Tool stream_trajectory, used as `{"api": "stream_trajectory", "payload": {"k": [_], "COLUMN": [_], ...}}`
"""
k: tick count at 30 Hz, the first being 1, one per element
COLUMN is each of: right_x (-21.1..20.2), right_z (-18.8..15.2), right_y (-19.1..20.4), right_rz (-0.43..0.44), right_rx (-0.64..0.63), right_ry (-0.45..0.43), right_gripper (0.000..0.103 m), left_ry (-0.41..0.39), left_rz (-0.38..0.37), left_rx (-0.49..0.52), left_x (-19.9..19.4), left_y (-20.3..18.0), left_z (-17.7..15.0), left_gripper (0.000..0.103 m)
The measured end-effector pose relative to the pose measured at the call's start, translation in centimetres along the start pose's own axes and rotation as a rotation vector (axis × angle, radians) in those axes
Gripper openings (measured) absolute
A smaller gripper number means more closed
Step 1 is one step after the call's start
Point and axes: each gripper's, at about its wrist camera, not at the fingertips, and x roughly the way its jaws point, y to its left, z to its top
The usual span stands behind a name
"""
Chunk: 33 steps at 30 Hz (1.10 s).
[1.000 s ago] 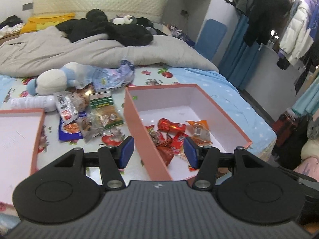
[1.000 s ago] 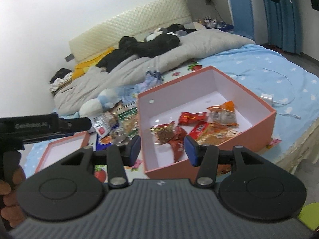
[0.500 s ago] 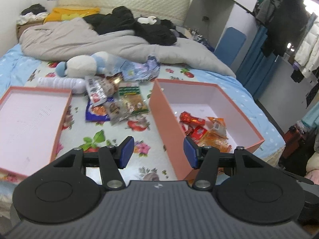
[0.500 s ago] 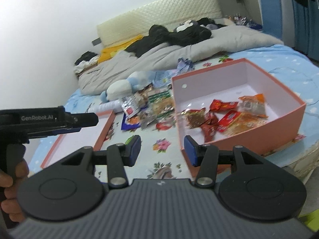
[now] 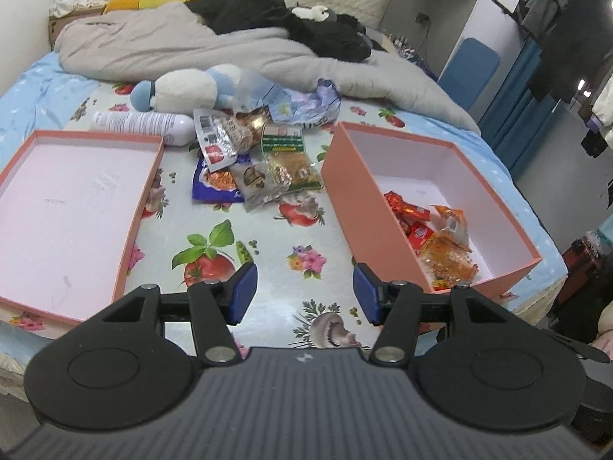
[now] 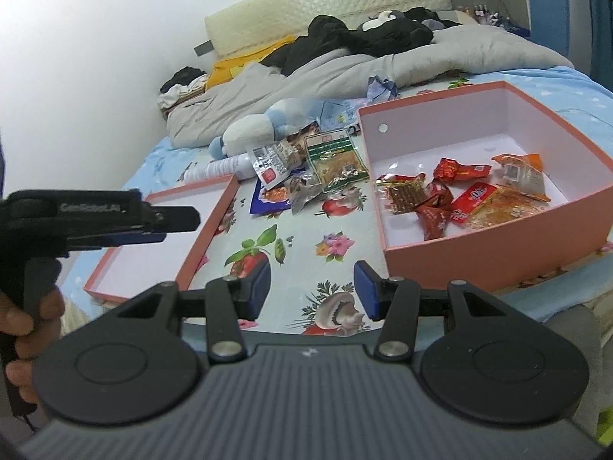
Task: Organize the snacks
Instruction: 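Withdraw both tools from the deeper box back toward the snack pile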
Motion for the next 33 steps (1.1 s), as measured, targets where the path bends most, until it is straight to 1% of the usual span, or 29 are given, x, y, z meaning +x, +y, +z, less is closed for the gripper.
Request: {"api": "stream_trajectory", "payload": {"k": [3, 11, 16, 19, 20, 23, 24, 26, 28, 29, 33], "right_x": [1.0, 4.8, 7.3, 8.9, 9.4, 11.0, 11.6, 12.7, 13.6, 14.0, 15.9], "right_z": [0.2, 0.8, 1.3, 1.5, 1.6, 1.8, 1.9, 2.0, 2.0, 2.0, 2.6], "right_y": [0.2, 1.0, 1.0, 0.9, 0.9, 0.9, 1.0, 1.1, 1.4, 1.7, 2.3], "right_rz": [0.013, 0.006, 0.004, -0.004, -0.001, 0.014, 0.017, 0.030, 0.030, 0.015, -0.032], "right_rx": [-0.004, -0.042, -0.057, -0.065, -0.064, -0.073, -0.079, -0.080, -0.094, -0.114, -0.167], "right_ry": [-0.002, -0.010, 0.019, 0.027, 0.030, 0.039, 0.043, 0.035, 0.015, 0.000, -0.019], "right_gripper": [0.052, 0.051, 0.051, 0.052, 0.058, 0.062, 0.074, 0.087, 0.090, 0.091, 0.092], "left_ry": [0.010, 0.038, 0.062, 0.078, 0.082, 0.105, 0.114, 0.129, 0.139, 0.134, 0.145], "left_rz": [0.002, 0.011, 0.020, 0.018, 0.020, 0.021, 0.019, 0.016, 0.005, 0.000, 0.016], "left_rx": [-0.008, -0.047, -0.056, -0.057, -0.051, -0.049, -0.054, -0.058, -0.041, -0.039, -0.042], "left_x": [1.1, 4.4, 7.0, 8.7, 9.4, 11.4, 12.1, 13.5, 14.7, 15.2, 17.5], "left_y": [0.7, 3.6, 5.3, 6.2, 6.4, 7.2, 7.5, 8.1, 8.7, 9.0, 10.5], "left_z": [0.4, 1.8, 3.1, 4.0, 4.3, 5.0, 5.2, 5.7, 6.1, 6.4, 7.5], "left_gripper": [0.066, 0.066, 0.067, 0.072, 0.075, 0.076, 0.077, 0.077, 0.077, 0.077, 0.077]}}
